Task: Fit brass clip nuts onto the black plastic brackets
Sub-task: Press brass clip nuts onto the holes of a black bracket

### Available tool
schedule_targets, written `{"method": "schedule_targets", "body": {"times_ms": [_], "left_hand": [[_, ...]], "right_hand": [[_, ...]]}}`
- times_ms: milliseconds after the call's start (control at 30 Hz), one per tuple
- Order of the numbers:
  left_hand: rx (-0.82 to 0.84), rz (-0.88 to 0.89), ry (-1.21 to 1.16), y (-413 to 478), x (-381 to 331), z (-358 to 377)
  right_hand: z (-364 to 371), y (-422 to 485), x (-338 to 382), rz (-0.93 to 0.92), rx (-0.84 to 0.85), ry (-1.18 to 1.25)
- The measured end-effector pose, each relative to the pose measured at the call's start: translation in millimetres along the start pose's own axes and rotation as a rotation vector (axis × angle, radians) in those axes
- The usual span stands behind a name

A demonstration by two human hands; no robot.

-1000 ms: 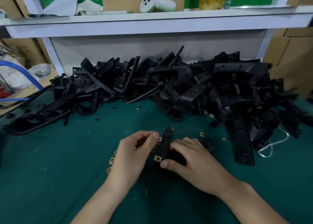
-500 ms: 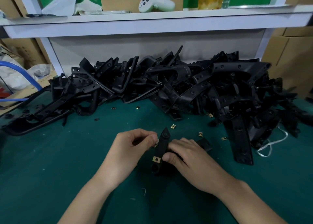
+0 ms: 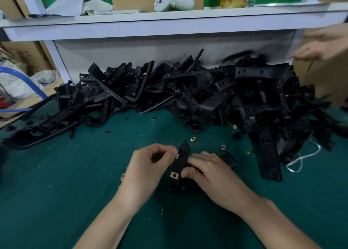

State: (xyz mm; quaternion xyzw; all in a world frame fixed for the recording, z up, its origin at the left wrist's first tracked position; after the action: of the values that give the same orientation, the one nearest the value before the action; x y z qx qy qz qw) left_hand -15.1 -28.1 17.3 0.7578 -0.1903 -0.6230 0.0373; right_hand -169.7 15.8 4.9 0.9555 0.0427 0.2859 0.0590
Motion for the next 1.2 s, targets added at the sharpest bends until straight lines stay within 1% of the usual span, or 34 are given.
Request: {"method": "schedule_targets", "body": {"times_ms": [233, 400, 567, 700, 900, 1200], "left_hand": [[-0.044, 0.041, -0.057, -3, -1, 5], [-0.053, 0.027, -0.082, -3, 1, 7], [-0.103, 0.03, -0.131, -7, -3, 12], [-0.093, 0.078, -0.077, -12, -8, 17], [-0.063, 0.1, 0.019, -15, -9, 23], [-0.089, 0.179, 0.105, -16, -6, 25]], "right_hand": [[0, 0, -2, 0.021, -0.015, 0.006], [0, 1, -4, 0.048, -0.016, 0.011], [-4, 2, 2, 0.089, -0.097, 0.087], [-8, 2, 4, 0.14, -0.156, 0.064], [-6, 0, 1, 0.129, -0.211, -0.035], [-6, 1, 0, 0.127, -0.229, -0.005]]}}
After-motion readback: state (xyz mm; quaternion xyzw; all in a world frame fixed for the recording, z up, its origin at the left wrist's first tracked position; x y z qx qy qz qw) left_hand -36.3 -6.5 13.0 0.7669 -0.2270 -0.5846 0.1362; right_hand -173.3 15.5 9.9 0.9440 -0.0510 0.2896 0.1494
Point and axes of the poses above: each hand's wrist, its own y-axis towards the middle knuckle, its own z-axis out of the palm, x = y × z, the point moved 6 cm from there along y, towards the middle knuckle, and after that the axes turned 14 degrees about z, right-handed, at the moved point
